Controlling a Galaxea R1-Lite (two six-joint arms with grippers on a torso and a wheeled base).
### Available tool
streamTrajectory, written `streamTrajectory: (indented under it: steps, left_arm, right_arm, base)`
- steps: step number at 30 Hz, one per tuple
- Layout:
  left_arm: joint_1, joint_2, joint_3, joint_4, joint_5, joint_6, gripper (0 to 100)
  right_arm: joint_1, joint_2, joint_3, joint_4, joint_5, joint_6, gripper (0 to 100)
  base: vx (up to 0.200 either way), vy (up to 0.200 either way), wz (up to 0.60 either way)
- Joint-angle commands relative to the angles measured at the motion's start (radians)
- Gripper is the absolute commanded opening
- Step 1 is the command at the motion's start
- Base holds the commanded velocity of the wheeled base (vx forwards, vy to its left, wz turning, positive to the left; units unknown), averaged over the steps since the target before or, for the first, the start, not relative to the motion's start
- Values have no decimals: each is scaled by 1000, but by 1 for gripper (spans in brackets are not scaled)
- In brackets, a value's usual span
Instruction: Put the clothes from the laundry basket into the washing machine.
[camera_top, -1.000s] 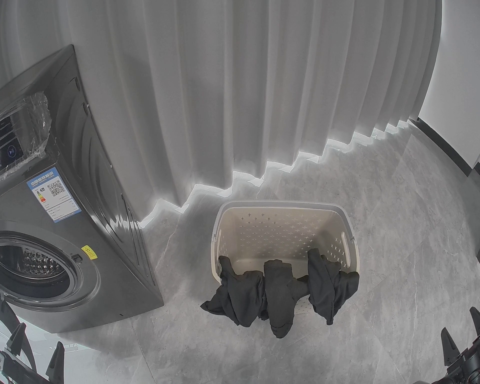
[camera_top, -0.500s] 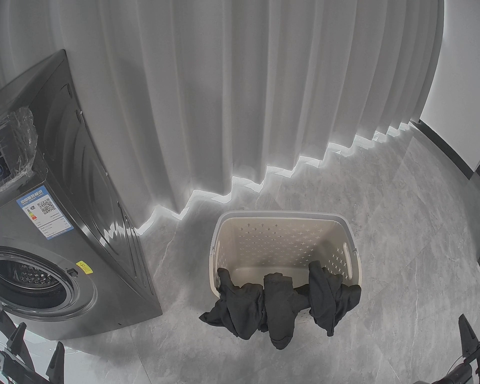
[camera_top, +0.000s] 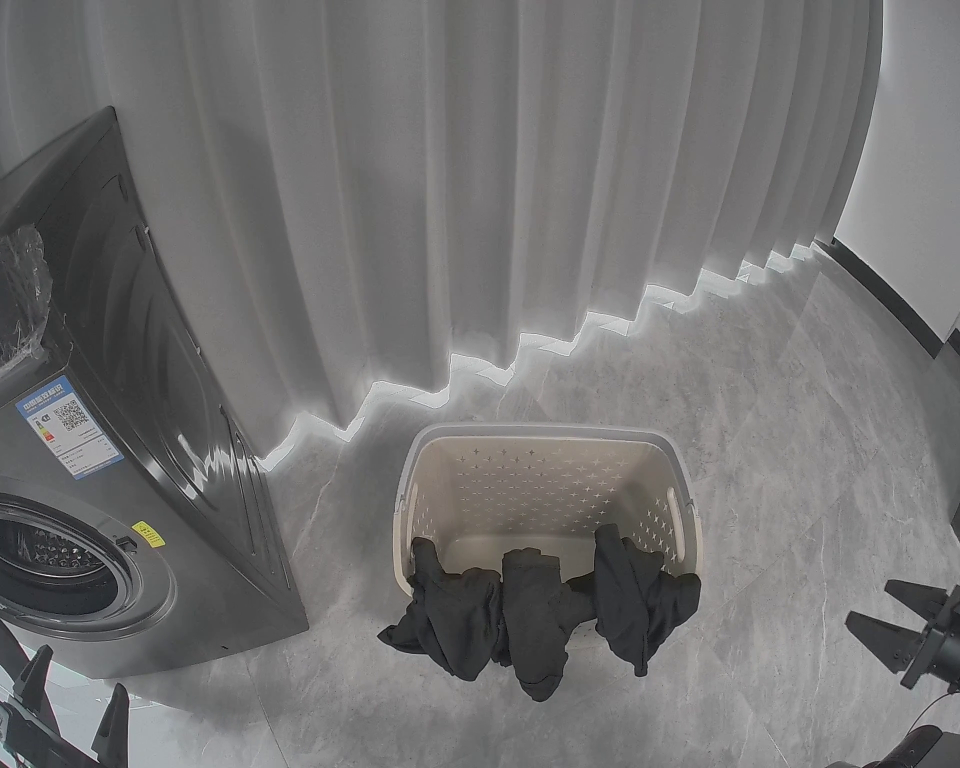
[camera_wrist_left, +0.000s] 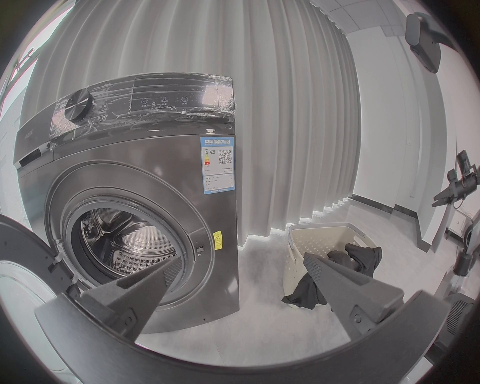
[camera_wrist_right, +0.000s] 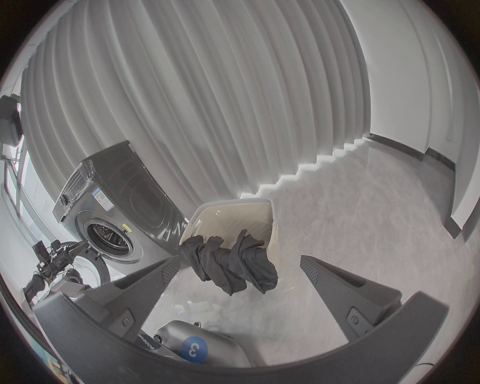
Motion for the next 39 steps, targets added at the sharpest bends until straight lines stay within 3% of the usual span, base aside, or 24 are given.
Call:
streamTrajectory:
  steps: [1,9,11,12,17,22,31,39]
  left_arm:
    - [0,-18,18,0,0,-2,100]
    - [0,-18,18,-1,0,-2,100]
    - [0,-18,18,0,0,-2,100]
    - [0,-18,18,-1,0,-3,100]
    - [0,-18,18,-1,0,-2,100]
    - [0,-18,18,0,0,-2,100]
    - [0,-18,18,-1,0,-3,100]
    - [0,-18,18,0,2,-2,100]
  right_arm:
    - [64,391,-31,-146,21,3,100]
    - [197,651,-46,-321,28,9,100]
    - [199,655,-46,-324,28,9,100]
    - [209,741,-62,-393,30,13,100]
    - [202,896,-80,-557,80,22,100]
    - [202,1049,-92,-680,83,19,100]
    - [194,1321,-108,-1008,74,8,100]
    - [194,1447,-121,-1115,73,5,100]
  base:
    - [0,0,0]
    - [0,0,0]
    - [0,0,0]
    - [-200,0,0]
    - [-200,0,0]
    - [0,0,0]
    - [0,0,0]
    - [25,0,0]
